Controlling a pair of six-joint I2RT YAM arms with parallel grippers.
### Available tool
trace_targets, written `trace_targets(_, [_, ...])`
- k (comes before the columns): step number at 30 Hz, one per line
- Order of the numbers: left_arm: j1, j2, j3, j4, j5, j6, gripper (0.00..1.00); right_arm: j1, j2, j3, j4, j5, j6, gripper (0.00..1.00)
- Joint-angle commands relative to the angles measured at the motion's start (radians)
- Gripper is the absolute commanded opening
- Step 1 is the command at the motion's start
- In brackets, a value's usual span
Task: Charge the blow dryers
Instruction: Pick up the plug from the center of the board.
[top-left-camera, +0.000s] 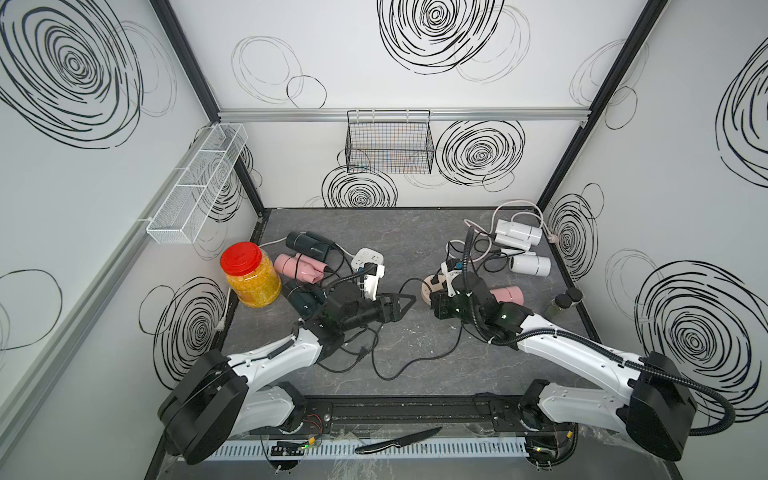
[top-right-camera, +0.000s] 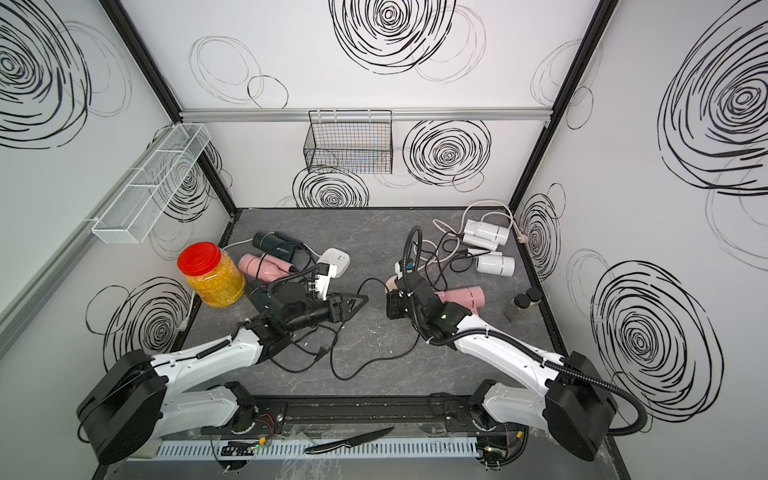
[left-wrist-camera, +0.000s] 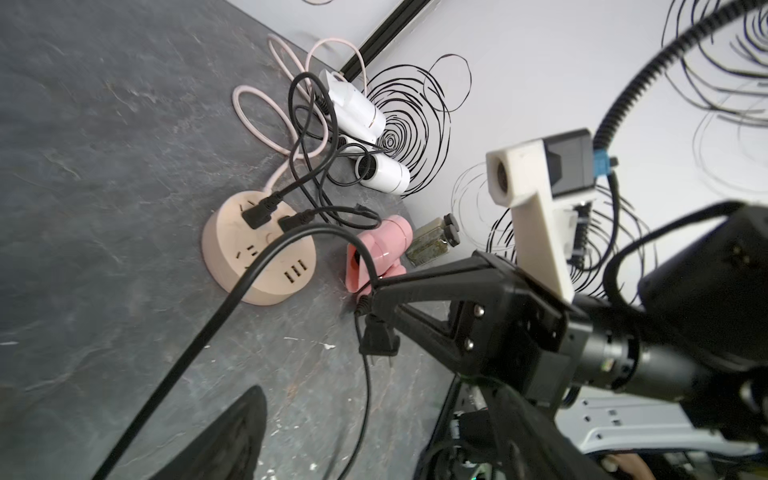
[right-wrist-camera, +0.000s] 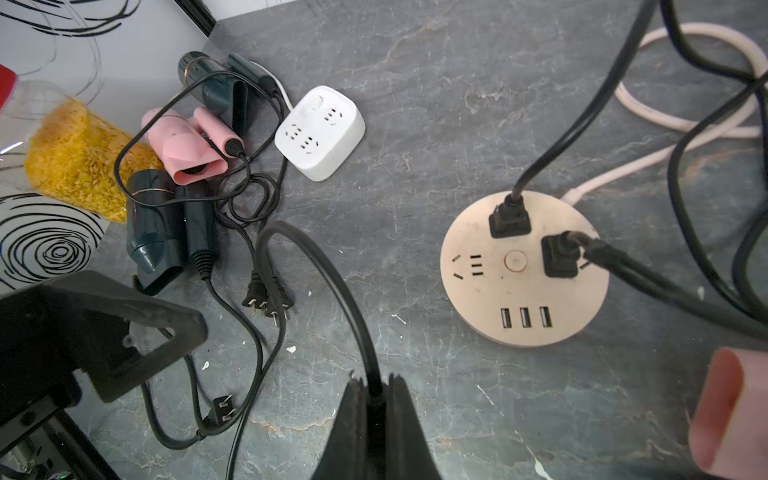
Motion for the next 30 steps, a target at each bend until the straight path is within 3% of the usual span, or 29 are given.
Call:
trace_targets(1, [-0.016, 0.085, 0.050, 0.126, 0.063, -0.195, 0.83, 0.006, -0.017, -0.015, 0.045, 0.013, -0.056, 0.08])
trace_targets(7, [-0.062, 0.203, 0.103, 0.206, 0.028, -0.277, 0.74, 0.019, -0.030, -0.030, 0.060, 0.016, -0.062, 0.08])
trace_targets(19, [-0.009, 0.398, 0.174, 0.416, -0.002, -0.319, 0.50, 0.041, -0.034, -0.038, 0.055, 0.013, -0.066, 0.08])
trace_targets(27, [-0.011, 0.394, 0.196, 0.358, 0.001, -0.242, 0.18, 0.042, -0.008, -0.023, 0.036, 0.015, -0.060, 0.14])
trace_targets(30, [-0.017, 0.359, 0.208, 0.265, -0.009, -0.155, 0.07, 0.031, 0.009, -0.006, 0.012, -0.006, -0.056, 0.29])
